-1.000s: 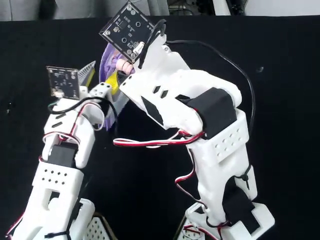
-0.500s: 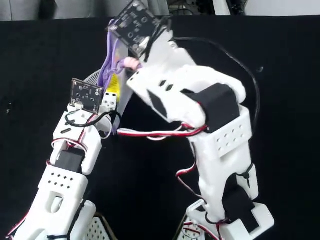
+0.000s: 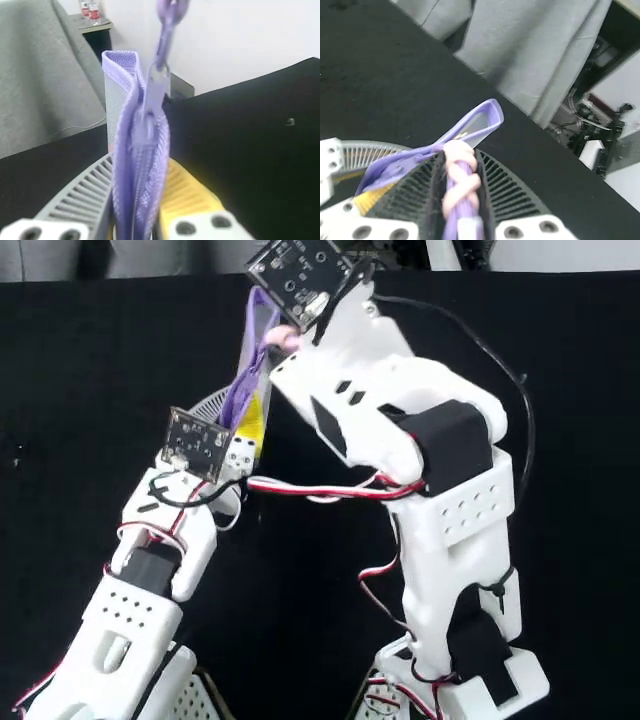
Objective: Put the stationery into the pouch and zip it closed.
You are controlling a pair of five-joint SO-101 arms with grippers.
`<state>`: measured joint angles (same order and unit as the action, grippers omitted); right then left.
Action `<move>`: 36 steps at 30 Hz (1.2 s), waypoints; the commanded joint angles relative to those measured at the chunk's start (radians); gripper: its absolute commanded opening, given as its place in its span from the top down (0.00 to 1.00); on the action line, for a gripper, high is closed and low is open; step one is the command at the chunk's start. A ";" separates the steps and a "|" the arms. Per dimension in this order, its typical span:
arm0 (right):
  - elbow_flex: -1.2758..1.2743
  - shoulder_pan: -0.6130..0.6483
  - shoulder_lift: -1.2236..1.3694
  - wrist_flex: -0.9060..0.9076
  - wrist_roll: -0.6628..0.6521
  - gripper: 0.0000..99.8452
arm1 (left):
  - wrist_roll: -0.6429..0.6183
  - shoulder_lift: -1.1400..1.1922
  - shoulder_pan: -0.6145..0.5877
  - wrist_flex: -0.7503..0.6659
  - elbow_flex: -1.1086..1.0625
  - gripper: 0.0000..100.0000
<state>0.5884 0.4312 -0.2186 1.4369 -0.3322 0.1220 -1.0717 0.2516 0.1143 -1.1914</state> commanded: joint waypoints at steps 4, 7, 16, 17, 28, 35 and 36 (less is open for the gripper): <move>0.045 -0.068 -0.039 -0.173 -0.052 0.99 | 0.006 -0.166 0.004 0.092 -0.076 0.97; 0.056 -0.074 0.019 -0.199 -0.060 0.99 | 0.006 -0.259 -0.002 0.091 -0.125 0.97; 0.056 -0.203 0.211 -0.338 -0.060 0.99 | 0.008 -0.404 -0.005 0.089 -0.199 0.97; 0.056 -0.210 0.229 -0.350 -0.061 0.99 | 0.017 -0.404 -0.005 0.091 -0.199 0.97; 0.056 -0.293 0.437 -0.454 -0.060 0.99 | 0.075 -0.413 -0.002 0.095 -0.202 0.97; 0.056 -0.359 0.590 -0.514 -0.052 0.99 | 0.075 -0.414 -0.002 0.095 -0.193 0.97; 0.056 -0.367 0.615 -0.520 -0.052 0.99 | 0.075 -0.414 -0.001 0.095 -0.191 0.97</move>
<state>0.5900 0.2163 0.3552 0.9904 -0.3798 0.1880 -1.4569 0.2532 0.2064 -1.4093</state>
